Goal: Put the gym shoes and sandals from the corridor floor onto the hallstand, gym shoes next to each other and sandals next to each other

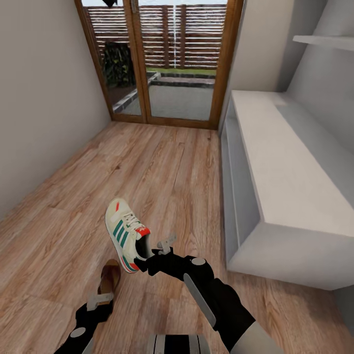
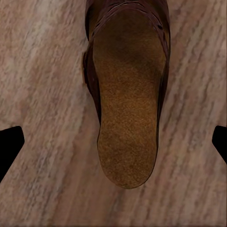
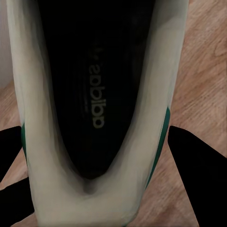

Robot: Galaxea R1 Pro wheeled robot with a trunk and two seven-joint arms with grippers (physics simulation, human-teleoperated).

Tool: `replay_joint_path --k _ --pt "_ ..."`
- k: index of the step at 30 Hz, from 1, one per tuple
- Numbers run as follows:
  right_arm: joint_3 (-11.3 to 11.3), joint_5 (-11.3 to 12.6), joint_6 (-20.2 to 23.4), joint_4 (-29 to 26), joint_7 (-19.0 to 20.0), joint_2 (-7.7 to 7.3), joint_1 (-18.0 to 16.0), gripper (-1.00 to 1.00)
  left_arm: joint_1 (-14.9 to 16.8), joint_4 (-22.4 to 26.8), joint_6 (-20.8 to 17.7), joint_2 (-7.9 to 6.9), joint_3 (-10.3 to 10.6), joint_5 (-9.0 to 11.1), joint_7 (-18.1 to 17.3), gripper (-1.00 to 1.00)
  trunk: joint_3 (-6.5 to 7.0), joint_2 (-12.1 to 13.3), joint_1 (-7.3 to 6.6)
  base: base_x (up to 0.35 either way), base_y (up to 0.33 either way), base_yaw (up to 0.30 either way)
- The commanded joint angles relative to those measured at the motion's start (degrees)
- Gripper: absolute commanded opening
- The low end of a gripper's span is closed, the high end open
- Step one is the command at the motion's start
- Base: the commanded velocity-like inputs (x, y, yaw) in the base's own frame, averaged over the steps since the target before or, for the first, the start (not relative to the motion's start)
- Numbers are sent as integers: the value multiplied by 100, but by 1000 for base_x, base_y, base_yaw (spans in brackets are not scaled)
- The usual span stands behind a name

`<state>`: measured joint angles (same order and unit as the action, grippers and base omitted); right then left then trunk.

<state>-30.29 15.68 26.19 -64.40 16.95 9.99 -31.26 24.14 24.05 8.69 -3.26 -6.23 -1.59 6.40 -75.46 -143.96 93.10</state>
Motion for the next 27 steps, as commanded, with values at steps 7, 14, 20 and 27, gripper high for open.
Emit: replay_joint_path --k 7,14,20,27 --pt "-2 40 35 -3 1 1 -2 -100 3 -14 19 -6 -10 -17 6 100 -160 -11 17 0 0 0" --pt "-3 40 35 -3 1 1 -1 -100 3 -14 19 -8 -9 -17 8 100 -315 -20 35 0 0 0" --pt "-3 40 34 -6 1 1 -2 -100 -5 -19 19 -8 -9 -17 3 100 -448 -28 50 0 0 0" --pt "-3 40 34 -11 1 1 -2 -100 -6 -23 24 -5 -9 -17 6 100 -603 -38 68 0 0 0"
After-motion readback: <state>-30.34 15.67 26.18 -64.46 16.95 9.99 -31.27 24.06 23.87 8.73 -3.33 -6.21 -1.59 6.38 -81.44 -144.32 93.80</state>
